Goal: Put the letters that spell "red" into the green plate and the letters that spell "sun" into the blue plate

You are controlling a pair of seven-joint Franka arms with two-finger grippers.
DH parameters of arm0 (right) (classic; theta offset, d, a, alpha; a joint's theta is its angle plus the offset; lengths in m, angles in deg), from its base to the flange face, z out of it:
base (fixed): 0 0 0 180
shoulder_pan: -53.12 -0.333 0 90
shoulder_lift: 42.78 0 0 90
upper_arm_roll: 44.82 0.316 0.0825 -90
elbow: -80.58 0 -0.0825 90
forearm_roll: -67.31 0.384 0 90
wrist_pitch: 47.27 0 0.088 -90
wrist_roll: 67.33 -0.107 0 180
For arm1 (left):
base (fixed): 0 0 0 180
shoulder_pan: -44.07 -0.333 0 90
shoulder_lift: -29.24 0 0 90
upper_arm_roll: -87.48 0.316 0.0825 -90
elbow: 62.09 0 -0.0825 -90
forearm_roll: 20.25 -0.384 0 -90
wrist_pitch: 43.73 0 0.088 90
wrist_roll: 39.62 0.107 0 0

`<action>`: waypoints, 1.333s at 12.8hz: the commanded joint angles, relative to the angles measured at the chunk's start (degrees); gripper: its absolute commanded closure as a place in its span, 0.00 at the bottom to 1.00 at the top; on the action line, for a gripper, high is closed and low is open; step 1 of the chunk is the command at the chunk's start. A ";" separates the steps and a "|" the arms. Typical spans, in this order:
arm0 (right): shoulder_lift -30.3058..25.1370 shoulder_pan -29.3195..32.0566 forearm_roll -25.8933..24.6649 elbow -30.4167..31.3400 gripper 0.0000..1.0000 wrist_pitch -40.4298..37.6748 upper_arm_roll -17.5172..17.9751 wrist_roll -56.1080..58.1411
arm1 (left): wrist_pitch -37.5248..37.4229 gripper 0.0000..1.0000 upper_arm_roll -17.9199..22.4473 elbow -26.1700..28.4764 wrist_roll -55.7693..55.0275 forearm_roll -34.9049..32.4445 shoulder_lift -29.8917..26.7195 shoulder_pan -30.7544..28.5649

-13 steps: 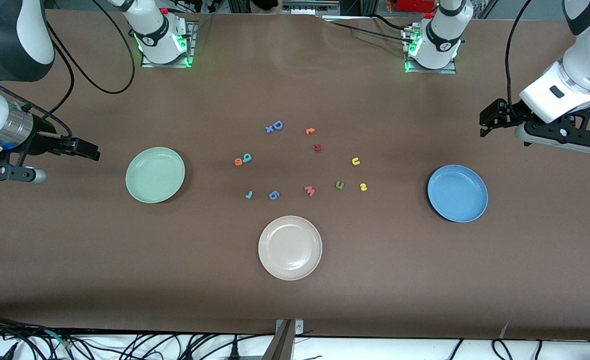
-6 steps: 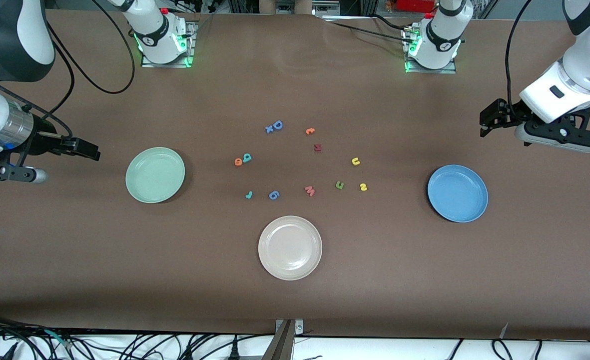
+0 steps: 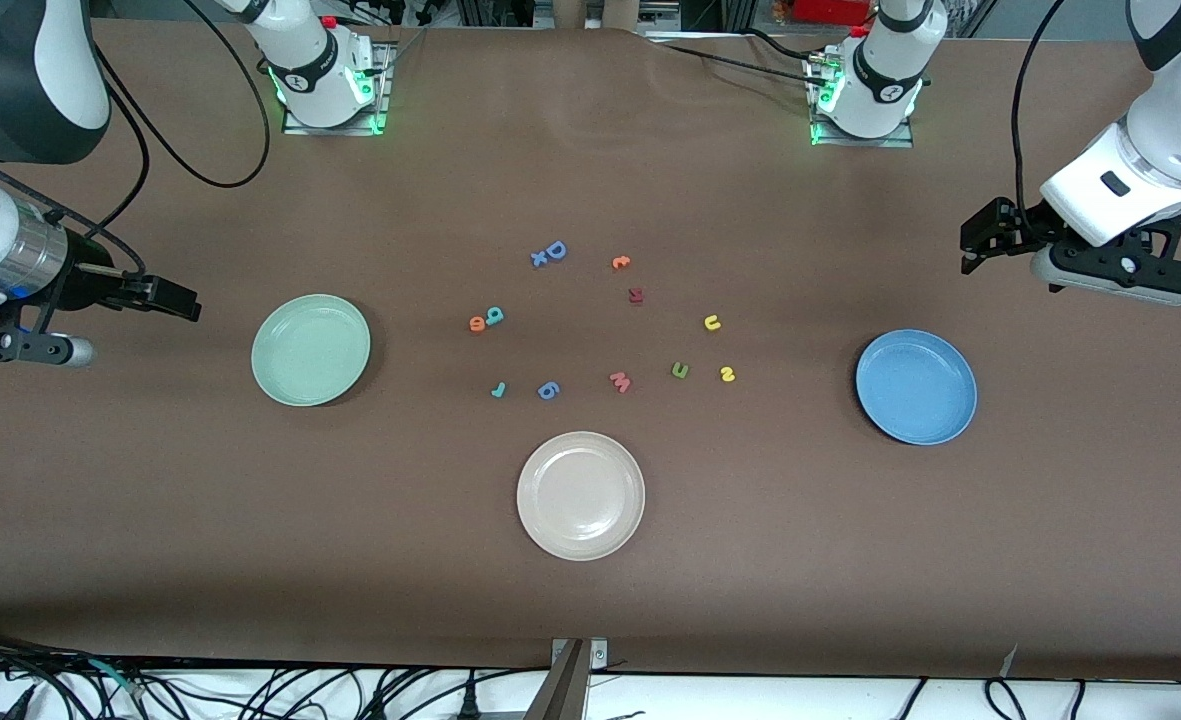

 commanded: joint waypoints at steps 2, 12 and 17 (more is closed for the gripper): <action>-0.92 0.00 0.29 0.79 0.00 -0.08 0.12 -0.50 | -1.05 0.00 0.07 -1.33 -0.19 -0.58 0.44 -0.04; -0.92 -0.18 0.29 1.14 0.01 0.01 0.39 -1.73 | -1.05 0.00 0.08 -1.33 -0.10 -0.58 0.44 -0.12; -0.92 -0.18 0.29 1.15 0.00 -0.08 0.39 -1.73 | -1.05 0.00 0.08 -1.33 -0.10 -0.58 0.44 -0.12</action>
